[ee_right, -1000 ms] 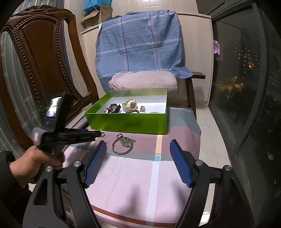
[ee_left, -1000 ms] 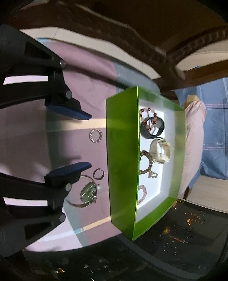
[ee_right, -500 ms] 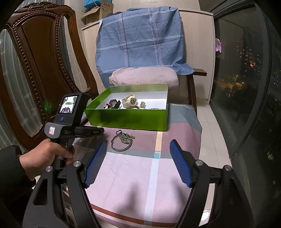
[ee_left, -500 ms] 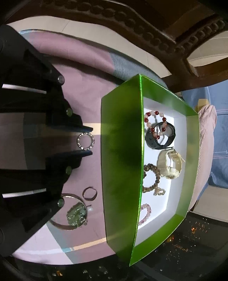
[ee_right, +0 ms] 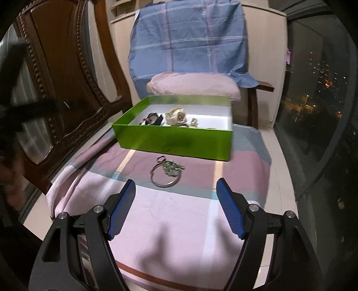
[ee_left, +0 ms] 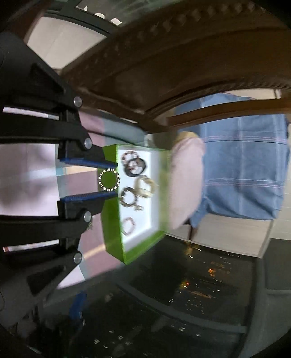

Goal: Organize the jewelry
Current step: 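Grasp the rhinestone ring with the left tool, then grasp a small silver ring with the right tool while the left tool holds the rhinestone ring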

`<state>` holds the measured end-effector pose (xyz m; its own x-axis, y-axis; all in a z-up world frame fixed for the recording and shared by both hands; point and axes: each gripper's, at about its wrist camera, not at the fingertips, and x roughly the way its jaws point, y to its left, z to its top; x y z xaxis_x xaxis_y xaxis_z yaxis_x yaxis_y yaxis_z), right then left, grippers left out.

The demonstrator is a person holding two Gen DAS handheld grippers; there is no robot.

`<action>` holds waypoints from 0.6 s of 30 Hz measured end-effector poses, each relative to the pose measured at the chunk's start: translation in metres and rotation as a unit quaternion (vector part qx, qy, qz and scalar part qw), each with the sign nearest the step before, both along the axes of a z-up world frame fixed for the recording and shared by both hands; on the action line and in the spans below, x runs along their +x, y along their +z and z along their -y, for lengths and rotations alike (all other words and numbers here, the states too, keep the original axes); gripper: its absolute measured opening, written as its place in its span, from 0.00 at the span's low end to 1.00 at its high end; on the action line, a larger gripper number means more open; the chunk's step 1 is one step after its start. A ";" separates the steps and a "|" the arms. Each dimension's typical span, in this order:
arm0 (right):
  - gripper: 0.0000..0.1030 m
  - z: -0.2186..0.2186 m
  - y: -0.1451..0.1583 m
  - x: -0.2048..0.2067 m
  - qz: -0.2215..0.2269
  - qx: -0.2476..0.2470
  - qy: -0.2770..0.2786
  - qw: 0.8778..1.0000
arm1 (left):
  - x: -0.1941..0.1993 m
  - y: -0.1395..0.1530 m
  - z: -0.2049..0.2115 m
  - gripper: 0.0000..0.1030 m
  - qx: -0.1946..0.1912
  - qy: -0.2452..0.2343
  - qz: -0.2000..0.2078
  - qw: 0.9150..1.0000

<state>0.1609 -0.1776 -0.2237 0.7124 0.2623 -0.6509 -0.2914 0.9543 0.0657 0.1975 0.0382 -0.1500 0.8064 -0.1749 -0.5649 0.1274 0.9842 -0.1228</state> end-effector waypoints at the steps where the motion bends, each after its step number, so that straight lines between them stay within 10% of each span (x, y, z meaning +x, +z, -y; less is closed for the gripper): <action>1: 0.71 -0.005 0.000 0.004 -0.001 -0.005 0.002 1.000 | -0.005 0.005 -0.002 0.20 -0.003 -0.003 0.008 1.000; 14: 0.70 -0.096 -0.040 0.108 -0.059 -0.084 0.026 0.994 | -0.005 0.016 -0.021 0.20 -0.031 -0.012 0.022 0.999; 18: 0.49 -0.104 -0.063 0.136 -0.109 -0.104 0.010 0.989 | -0.005 0.017 -0.029 0.20 -0.035 -0.007 0.020 0.999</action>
